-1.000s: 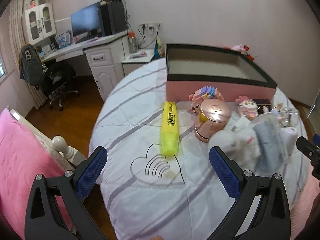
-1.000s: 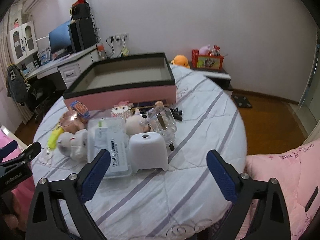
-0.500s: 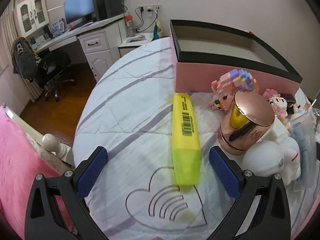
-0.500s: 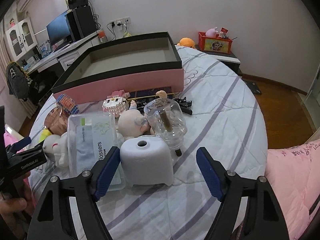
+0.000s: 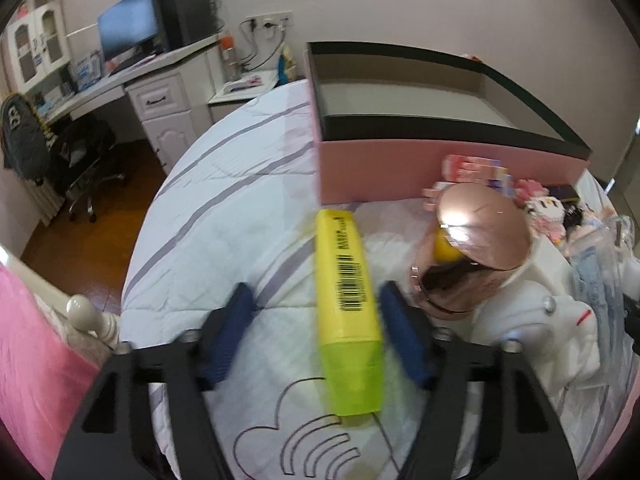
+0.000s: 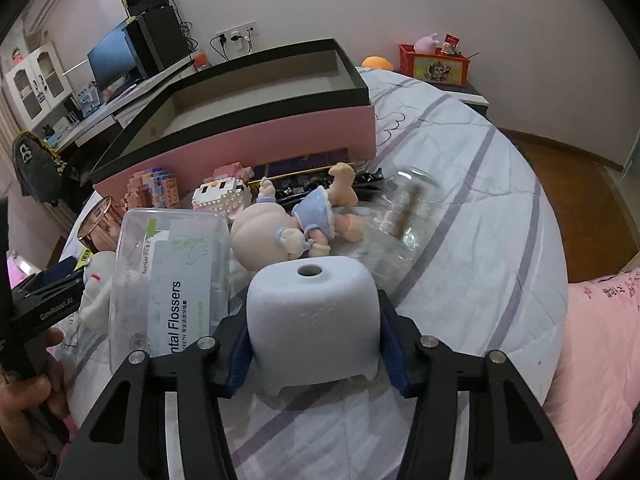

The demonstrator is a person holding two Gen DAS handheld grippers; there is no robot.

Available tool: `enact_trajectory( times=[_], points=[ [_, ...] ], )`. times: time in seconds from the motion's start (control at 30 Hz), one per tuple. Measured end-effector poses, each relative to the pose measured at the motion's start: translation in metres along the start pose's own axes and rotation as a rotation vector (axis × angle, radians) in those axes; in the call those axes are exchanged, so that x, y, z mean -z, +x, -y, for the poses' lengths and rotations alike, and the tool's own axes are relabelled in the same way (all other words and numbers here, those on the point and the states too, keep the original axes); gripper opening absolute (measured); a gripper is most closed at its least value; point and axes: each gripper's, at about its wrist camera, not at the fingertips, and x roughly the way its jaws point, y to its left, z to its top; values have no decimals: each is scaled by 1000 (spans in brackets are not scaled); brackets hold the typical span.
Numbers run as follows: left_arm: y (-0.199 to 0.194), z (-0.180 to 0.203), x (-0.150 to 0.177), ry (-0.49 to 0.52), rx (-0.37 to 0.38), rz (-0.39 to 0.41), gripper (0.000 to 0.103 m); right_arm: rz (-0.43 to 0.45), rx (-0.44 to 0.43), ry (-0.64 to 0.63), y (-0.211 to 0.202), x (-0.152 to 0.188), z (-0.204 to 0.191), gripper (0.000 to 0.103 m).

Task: Organize rigid objects
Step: 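Reach the left gripper to the yellow highlighter while the right gripper grasps the white cup, then carry highlighter and white cup into the pink box and release both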

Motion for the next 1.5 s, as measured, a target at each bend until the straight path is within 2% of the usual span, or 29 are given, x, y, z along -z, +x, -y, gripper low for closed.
enact_trajectory(
  times=[0.03, 0.07, 0.3, 0.6, 0.8, 0.97, 1.07, 1.2, 1.33, 1.5],
  points=[
    [-2, 1, 0, 4, 17, 2, 40, 0, -5, -3, -1, 0, 0, 55],
    [-2, 0, -1, 1, 36, -3, 26, 0, -10, -2, -2, 0, 0, 55],
    [-13, -14, 1, -63, 119, -14, 26, 20, -46, 2, -16, 2, 3, 55],
    [-50, -15, 0, -65, 114, 54, 26, 71, -79, 15, -40, -7, 6, 55],
    [-77, -7, -20, -45, 108, 121, 26, 117, -100, -5, -57, -24, 4, 55],
    [-87, 5, -53, -32, 128, 174, 26, 166, -125, -60, -65, -53, -10, 55],
    [-83, 14, -79, -25, 146, 193, 26, 203, -138, -92, -63, -83, -20, 55],
    [-64, 27, -113, -18, 163, 186, 26, 209, -144, -115, -41, -122, -30, 55],
    [-33, 40, -136, -12, 151, 156, 26, 156, -137, -111, 0, -153, -33, 55],
    [10, 46, -150, -18, 158, 65, 27, 64, -115, -97, 46, -165, -34, 55]
  ],
)
